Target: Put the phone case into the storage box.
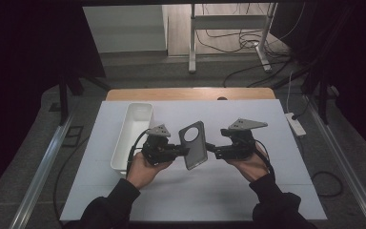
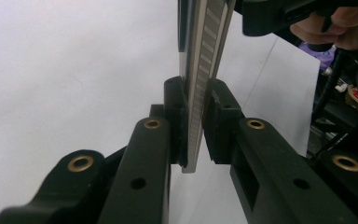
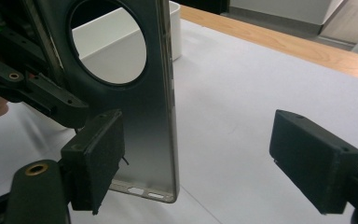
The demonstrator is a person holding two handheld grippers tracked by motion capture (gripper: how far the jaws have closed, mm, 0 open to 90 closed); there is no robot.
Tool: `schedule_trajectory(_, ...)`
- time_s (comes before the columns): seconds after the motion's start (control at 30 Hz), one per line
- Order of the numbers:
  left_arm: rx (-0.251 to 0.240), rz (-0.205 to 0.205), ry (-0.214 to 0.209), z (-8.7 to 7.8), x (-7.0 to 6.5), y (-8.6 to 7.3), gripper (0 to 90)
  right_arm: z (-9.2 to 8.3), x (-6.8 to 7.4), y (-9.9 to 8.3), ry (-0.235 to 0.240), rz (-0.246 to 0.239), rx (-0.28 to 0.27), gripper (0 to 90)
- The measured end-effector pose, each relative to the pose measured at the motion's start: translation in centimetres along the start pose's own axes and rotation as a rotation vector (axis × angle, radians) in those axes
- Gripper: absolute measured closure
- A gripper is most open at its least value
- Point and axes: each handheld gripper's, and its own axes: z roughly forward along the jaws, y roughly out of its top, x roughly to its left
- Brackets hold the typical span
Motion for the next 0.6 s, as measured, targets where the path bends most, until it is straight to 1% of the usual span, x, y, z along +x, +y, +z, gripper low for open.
schedule_trajectory(0.07,0.002,0.012,-0.021,-0.11,-0.11,0.10,80.2,0.06,0.06,0.01,0.018,-0.008,0.005,19.6)
schedule_trajectory(0.27,0.009,0.043,-0.042,-0.10,-0.43,0.22,80.2,0.21,0.30,-0.03,0.057,-0.026,0.010,24.3)
schedule_trajectory(0.3,0.011,0.047,-0.045,-0.06,-0.46,0.23,80.2,0.26,0.35,-0.04,0.064,-0.029,0.012,25.8)
schedule_trajectory(0.4,0.013,0.055,-0.066,0.05,-0.55,0.25,80.2,0.46,0.44,-0.09,0.103,-0.039,0.022,30.4)
schedule_trajectory(0.43,0.013,0.055,-0.066,0.05,-0.55,0.25,80.1,0.56,0.48,-0.10,0.123,-0.045,0.026,32.9)
schedule_trajectory(0.47,0.016,0.060,-0.076,0.13,-0.57,0.25,80.2,0.62,0.54,-0.12,0.130,-0.047,0.029,33.9)
schedule_trajectory(0.6,0.022,0.067,-0.089,0.25,-0.64,0.24,80.1,0.79,0.64,-0.16,0.156,-0.063,0.041,39.1)
